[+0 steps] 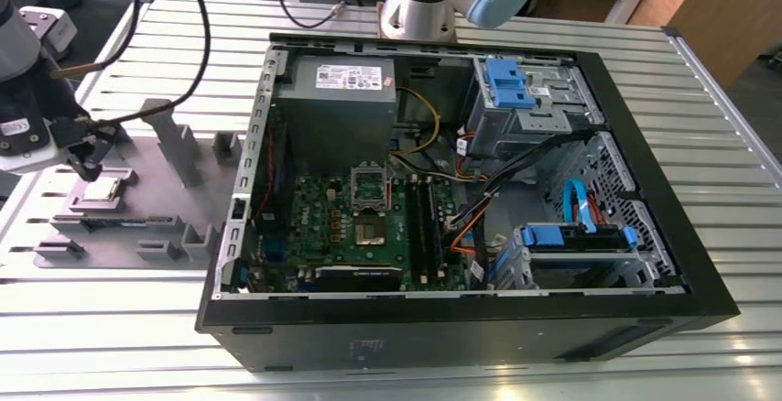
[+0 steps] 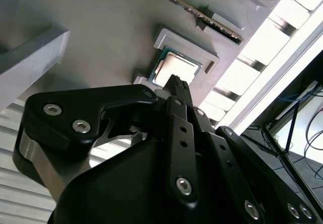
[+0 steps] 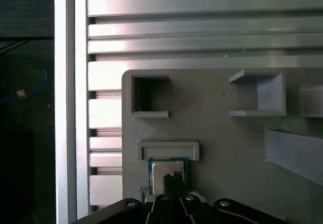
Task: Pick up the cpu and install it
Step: 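Pick up the cpu and move it towards the insertion slot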
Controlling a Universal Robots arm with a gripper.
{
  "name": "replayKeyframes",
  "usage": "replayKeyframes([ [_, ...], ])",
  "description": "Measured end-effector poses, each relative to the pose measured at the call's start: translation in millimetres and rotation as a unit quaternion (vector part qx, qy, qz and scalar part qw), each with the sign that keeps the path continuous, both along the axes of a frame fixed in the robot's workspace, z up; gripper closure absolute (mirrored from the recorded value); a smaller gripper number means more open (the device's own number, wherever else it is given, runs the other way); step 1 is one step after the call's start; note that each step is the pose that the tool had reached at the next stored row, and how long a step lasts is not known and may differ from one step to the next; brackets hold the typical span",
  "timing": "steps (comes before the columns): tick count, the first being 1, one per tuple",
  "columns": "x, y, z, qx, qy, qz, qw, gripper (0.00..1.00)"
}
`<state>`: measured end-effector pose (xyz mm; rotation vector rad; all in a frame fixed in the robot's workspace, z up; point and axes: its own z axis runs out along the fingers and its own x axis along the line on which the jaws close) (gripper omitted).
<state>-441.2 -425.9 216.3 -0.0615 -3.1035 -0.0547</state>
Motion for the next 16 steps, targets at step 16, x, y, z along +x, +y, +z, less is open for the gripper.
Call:
replayKeyframes([
  [16,0.1,-0.4,-9.7,0.0000,0.0000,0.000,1.00000,0.89],
])
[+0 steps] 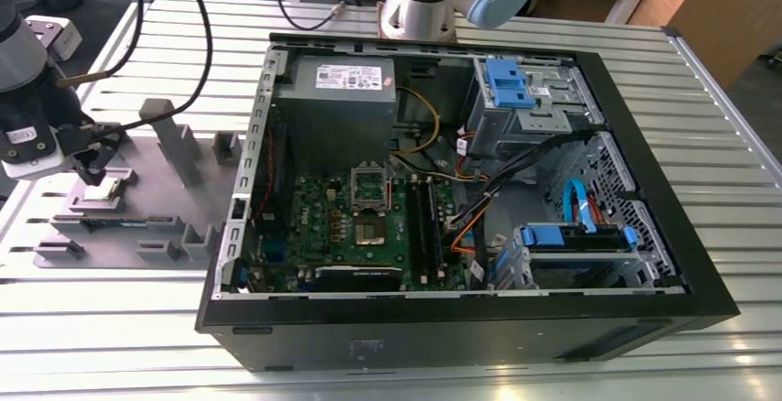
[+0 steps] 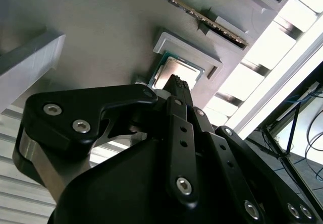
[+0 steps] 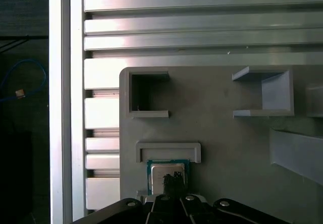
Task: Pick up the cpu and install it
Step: 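Pick up the cpu and move it towards the insertion slot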
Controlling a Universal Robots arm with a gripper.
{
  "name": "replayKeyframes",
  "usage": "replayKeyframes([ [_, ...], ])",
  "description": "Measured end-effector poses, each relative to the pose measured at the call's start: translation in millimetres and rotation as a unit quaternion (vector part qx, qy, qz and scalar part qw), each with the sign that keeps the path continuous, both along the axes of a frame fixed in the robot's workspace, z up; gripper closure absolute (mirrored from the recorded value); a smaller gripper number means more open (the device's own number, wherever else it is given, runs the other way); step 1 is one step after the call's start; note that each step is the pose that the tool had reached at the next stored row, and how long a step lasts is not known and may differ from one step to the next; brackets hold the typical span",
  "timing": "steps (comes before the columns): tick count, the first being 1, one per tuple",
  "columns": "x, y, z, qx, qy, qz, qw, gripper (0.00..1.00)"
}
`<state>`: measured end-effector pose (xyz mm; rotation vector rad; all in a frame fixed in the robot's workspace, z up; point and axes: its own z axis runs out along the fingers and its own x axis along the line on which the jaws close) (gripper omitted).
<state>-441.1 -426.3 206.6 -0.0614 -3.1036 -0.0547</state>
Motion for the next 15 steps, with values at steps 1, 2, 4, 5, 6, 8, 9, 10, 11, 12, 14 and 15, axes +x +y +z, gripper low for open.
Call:
replayKeyframes([
  [1,0.0,0.0,0.0,0.0000,0.0000,0.000,1.00000,0.89],
  [2,0.0,0.0,-0.1,0.0000,0.0000,0.000,1.00000,0.89],
  [4,0.0,0.0,-0.1,0.0000,0.0000,0.000,1.00000,0.89],
  [5,0.0,0.0,-0.1,0.0000,0.0000,0.000,1.00000,0.84],
  [6,0.0,0.0,-0.1,0.0000,0.0000,0.000,1.00000,0.77],
  [8,0.0,0.0,-0.1,0.0000,0.0000,0.000,1.00000,0.71],
  [9,0.0,0.0,-0.1,0.0000,0.0000,0.000,1.00000,0.65],
  [10,0.0,0.0,-0.1,0.0000,0.0000,0.000,1.00000,0.65],
  [11,0.0,0.0,-0.1,0.0000,0.0000,0.000,1.00000,0.59],
  [12,0.0,0.0,-0.1,0.0000,0.0000,0.000,1.00000,0.53],
  [14,0.0,0.0,-0.1,0.0000,0.0000,0.000,1.00000,0.47],
  [15,0.0,0.0,-0.2,0.0000,0.0000,0.000,1.00000,0.47],
])
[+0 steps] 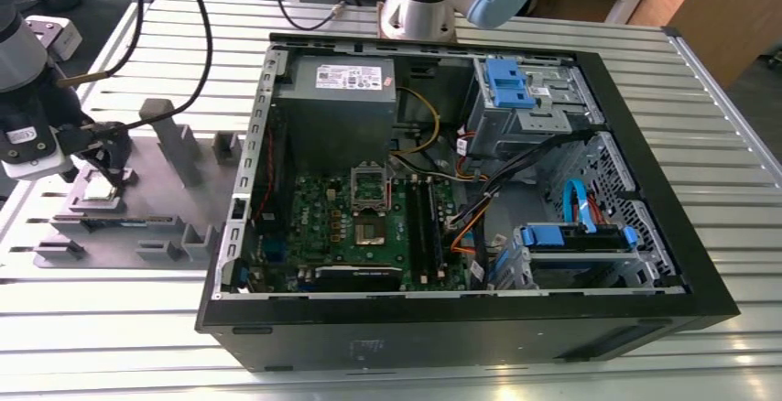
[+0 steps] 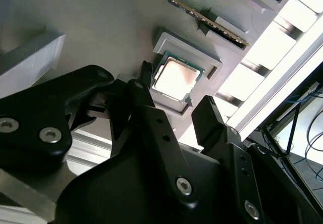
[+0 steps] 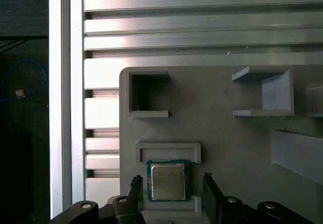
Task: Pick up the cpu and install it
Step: 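Pick up the cpu and move it towards the insertion slot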
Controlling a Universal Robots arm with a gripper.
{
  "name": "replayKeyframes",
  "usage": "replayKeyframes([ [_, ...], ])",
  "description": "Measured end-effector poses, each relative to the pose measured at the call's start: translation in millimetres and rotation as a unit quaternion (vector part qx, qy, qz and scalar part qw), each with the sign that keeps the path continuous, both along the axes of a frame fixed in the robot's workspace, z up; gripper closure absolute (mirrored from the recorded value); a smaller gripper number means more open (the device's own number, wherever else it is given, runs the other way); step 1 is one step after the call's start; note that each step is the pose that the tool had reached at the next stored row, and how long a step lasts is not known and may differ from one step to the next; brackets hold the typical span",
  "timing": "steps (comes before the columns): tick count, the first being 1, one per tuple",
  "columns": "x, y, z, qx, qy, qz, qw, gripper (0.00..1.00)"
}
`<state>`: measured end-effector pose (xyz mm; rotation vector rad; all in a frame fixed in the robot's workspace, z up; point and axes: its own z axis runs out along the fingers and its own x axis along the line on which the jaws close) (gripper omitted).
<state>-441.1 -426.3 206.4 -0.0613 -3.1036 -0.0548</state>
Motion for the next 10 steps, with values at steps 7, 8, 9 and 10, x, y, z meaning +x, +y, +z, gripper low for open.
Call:
replayKeyframes([
  [7,0.0,0.0,-3.2,0.0002,-0.0061,0.006,0.99996,0.41],
  [8,0.0,0.0,-4.1,0.0002,-0.0067,0.008,0.99995,0.41],
  [9,0.0,0.0,-5.1,0.0002,-0.0070,0.010,0.99993,0.41],
  [10,0.0,0.0,-5.9,0.0002,-0.0070,0.011,0.99992,0.41],
])
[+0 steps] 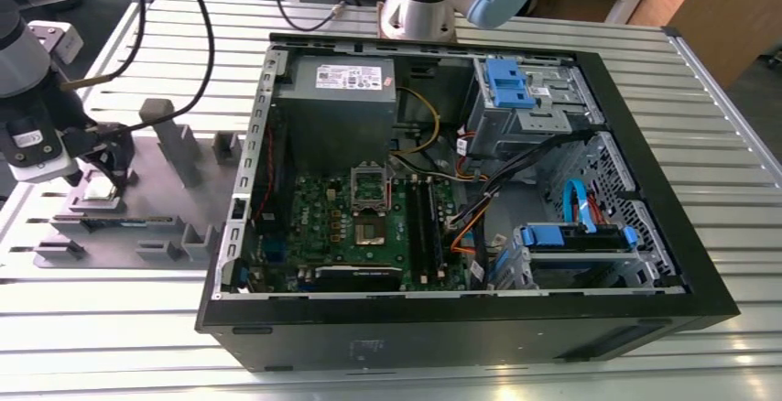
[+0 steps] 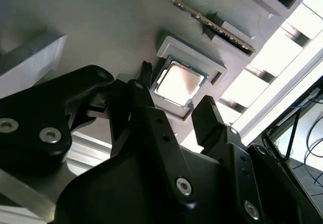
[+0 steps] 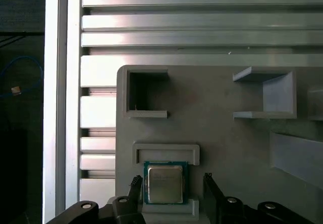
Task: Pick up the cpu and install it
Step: 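Pick up the cpu and move it towards the insertion slot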
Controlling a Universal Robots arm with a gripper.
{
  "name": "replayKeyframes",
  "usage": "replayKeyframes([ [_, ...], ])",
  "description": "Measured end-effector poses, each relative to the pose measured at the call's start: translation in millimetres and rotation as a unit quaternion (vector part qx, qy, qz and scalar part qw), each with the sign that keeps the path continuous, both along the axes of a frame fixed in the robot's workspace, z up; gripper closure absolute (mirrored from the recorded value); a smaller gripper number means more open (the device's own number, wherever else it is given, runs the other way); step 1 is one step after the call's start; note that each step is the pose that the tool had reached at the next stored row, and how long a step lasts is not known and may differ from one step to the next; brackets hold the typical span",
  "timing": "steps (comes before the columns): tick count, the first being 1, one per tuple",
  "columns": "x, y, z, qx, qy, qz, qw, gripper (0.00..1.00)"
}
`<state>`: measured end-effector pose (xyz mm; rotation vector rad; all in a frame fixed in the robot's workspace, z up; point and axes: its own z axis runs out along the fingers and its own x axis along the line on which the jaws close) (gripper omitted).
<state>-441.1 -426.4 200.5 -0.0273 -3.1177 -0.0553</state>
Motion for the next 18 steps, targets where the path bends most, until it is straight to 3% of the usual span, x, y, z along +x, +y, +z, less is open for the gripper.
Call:
replayKeyframes([
  [10,-0.5,0.0,-9.0,0.0000,0.0000,0.007,0.99997,0.41],
  [18,-3.4,0.0,-11.5,-0.0001,0.0001,0.012,0.99993,0.41],
])
